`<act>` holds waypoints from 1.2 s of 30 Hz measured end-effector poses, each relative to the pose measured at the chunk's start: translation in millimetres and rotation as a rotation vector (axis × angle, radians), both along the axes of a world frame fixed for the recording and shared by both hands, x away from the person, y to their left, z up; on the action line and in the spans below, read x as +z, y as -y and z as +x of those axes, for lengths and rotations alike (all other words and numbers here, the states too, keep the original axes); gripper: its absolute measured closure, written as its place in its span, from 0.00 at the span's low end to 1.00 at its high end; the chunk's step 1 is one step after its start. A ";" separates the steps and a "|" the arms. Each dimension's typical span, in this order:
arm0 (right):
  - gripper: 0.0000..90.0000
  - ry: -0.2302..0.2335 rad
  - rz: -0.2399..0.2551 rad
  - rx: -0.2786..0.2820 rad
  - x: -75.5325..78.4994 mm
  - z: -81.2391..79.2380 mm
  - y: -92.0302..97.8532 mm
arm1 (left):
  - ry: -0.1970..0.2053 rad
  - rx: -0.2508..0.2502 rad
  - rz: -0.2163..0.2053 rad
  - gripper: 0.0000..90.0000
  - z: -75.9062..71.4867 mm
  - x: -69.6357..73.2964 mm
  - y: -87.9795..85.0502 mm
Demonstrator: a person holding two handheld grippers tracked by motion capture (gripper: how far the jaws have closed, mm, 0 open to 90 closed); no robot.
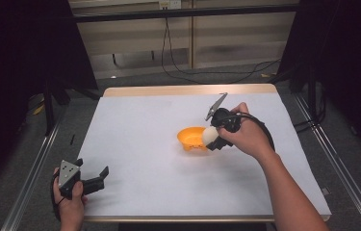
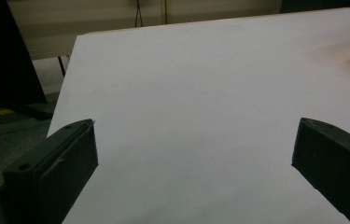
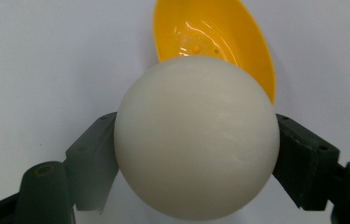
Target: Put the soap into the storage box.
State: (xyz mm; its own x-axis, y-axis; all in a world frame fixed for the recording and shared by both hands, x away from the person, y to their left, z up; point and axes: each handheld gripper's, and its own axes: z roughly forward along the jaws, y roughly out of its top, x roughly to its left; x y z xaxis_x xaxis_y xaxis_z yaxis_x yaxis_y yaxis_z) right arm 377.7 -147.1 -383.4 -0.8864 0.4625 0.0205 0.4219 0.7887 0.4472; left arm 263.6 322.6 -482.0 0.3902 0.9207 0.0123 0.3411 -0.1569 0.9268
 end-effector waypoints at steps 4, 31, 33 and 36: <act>0.25 -0.005 0.003 -0.002 0.7 2.4 -3.2 | 0.000 0.000 0.000 0.00 0.1 0.0 0.1; 0.25 -0.019 -0.016 -0.016 -7.2 23.2 -31.7 | 0.002 0.000 -0.010 0.00 -0.2 -0.2 0.4; 0.25 -0.022 -0.012 -0.025 -8.0 24.3 -33.1 | 0.002 -0.001 -0.010 0.00 -0.2 -0.2 0.4; 0.25 -0.022 -0.010 -0.033 -9.2 26.3 -34.1 | 0.002 -0.001 -0.009 0.00 -0.2 -0.2 0.4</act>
State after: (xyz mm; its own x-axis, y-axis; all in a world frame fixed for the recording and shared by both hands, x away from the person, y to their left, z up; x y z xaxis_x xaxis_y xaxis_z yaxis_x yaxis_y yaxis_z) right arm 404.0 -113.0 -392.6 -0.8701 0.4915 0.0355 0.4573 0.7785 0.4298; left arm 263.5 322.2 -482.2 0.3911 0.9203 0.0043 0.3393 -0.1485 0.9289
